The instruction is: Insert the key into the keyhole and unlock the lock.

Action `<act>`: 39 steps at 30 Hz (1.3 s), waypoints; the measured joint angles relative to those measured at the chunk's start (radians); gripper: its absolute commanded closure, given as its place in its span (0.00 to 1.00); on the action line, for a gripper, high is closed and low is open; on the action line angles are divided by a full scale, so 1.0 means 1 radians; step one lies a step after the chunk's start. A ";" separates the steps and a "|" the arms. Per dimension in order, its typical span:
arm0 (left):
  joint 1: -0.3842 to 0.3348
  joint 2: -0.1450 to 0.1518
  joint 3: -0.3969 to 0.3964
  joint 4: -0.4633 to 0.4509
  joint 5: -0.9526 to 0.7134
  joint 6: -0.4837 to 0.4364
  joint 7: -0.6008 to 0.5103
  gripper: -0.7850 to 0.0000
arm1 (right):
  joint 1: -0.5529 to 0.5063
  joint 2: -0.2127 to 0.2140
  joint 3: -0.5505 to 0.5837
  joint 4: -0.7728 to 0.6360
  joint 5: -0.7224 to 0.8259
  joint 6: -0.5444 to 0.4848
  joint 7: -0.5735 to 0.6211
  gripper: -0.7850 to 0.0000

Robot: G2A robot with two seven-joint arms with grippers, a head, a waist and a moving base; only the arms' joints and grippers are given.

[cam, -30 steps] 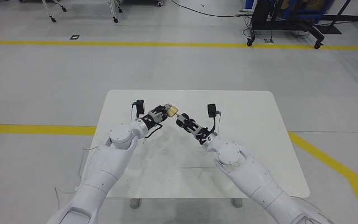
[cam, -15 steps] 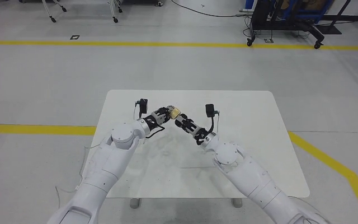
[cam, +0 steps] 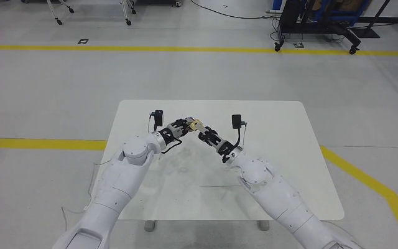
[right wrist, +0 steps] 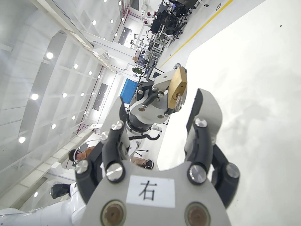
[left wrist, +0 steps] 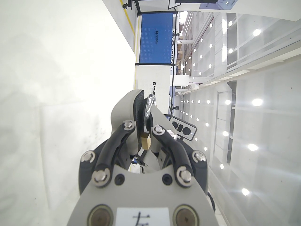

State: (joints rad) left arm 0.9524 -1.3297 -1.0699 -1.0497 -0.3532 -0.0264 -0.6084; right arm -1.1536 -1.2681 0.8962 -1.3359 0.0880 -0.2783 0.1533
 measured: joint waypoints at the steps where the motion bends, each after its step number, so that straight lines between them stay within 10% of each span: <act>1: 0.000 0.000 0.000 0.000 0.000 0.000 0.000 1.00 | -0.004 0.001 0.005 -0.004 0.000 -0.003 0.003 0.00; 6: 0.001 0.000 -0.009 -0.003 0.000 -0.008 0.007 1.00 | -0.029 0.002 0.033 -0.022 0.043 -0.009 0.045 0.05; 9: 0.006 0.001 -0.016 -0.010 -0.003 -0.030 0.002 1.00 | -0.045 0.000 0.056 -0.023 0.164 -0.035 0.108 0.52; 10: 0.007 0.001 -0.017 -0.011 -0.002 -0.036 0.001 1.00 | -0.048 -0.001 0.063 -0.019 0.204 -0.048 0.128 0.55; 39: 0.030 0.003 -0.026 -0.055 0.067 -0.097 -0.007 1.00 | -0.032 -0.020 0.096 0.040 0.266 0.011 0.227 0.87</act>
State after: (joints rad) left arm 0.9821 -1.3263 -1.0954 -1.1049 -0.2864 -0.1230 -0.6149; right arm -1.1860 -1.2884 0.9918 -1.2963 0.3537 -0.2673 0.3804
